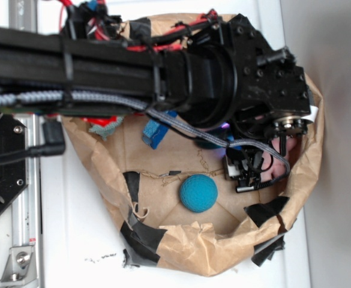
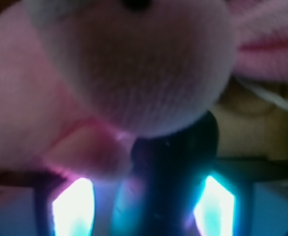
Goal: Grab the plastic pickle.
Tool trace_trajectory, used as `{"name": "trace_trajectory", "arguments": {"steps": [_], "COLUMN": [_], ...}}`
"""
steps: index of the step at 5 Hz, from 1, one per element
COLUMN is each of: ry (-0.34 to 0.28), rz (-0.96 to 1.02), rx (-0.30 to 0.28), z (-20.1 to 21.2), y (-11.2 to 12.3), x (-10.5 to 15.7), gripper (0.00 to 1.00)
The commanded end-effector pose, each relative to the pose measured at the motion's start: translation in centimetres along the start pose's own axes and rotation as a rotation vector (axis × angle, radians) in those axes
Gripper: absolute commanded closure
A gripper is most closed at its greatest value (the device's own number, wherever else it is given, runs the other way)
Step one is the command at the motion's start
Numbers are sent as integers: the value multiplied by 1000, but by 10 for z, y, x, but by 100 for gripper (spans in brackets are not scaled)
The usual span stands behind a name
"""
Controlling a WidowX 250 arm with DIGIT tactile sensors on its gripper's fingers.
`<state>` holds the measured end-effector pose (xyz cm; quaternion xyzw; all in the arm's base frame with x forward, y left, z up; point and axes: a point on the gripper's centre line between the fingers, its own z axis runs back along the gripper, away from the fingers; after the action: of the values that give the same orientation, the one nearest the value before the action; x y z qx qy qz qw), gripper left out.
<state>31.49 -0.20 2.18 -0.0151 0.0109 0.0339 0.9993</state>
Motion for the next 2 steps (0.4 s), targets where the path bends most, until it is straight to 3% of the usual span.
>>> {"name": "trace_trajectory", "arguments": {"steps": [1,2], "ry": [-135,-227], "rz": [-158,-120], "rx": [153,161], "z": [83,132], "y": [-11,-17], "x": [-15,-24], "gripper": [100,100]}}
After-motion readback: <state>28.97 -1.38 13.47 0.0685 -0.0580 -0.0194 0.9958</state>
